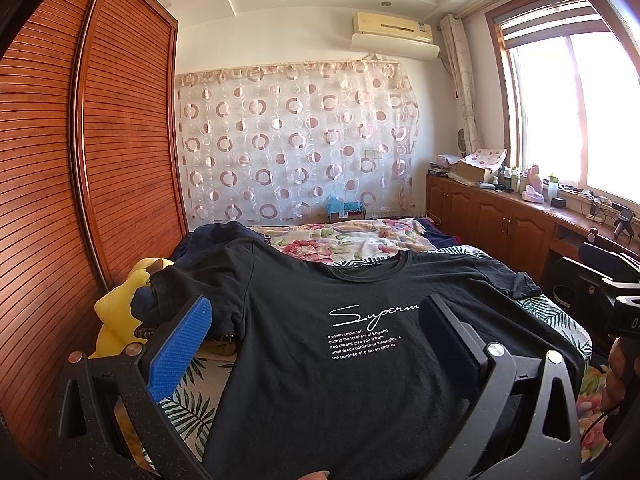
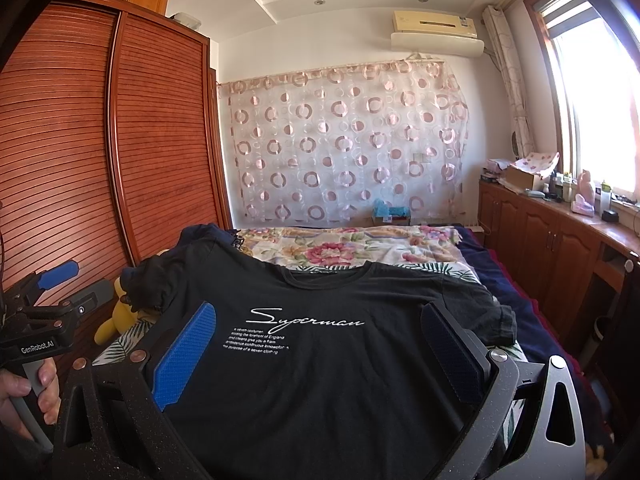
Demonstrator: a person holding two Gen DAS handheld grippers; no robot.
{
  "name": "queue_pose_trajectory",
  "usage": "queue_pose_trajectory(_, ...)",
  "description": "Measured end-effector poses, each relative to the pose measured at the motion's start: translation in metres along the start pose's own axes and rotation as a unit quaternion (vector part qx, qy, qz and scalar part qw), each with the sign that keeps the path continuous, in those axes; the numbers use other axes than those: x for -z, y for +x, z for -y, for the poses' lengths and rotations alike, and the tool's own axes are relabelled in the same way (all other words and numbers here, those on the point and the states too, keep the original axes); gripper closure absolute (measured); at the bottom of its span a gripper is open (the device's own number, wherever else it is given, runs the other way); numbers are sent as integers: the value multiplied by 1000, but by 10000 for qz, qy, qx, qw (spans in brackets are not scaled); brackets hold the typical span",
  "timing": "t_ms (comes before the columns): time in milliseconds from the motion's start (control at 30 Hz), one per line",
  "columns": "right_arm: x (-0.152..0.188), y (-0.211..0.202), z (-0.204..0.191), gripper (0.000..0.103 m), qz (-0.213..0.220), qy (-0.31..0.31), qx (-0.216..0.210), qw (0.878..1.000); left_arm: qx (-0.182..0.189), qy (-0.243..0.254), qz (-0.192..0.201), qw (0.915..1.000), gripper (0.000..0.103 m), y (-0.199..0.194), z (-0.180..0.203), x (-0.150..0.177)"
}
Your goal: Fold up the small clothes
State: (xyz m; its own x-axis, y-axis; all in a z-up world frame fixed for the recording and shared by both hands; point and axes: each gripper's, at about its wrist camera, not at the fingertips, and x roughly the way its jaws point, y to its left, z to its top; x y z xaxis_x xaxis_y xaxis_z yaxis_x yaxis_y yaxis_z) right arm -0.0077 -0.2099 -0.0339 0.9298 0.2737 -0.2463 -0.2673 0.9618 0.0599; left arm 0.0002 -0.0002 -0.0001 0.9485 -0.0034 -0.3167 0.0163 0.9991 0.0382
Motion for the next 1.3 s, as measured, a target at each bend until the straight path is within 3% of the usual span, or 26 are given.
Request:
queue_pose_trajectory(767,2,2,0,1,-31,-8,-43,10000,8,-8,-24,10000,0,1,-1,1)
queue_pose_trajectory(867,4,9,0,1,-124,-20,-109,9999,-13,-38,-150,9999,0,-3,-8,-6)
queue_pose_trajectory(1300,9,54,4,1,-698,-175,-416,9965,-228,-166,-761,9967,0,47,-42,34)
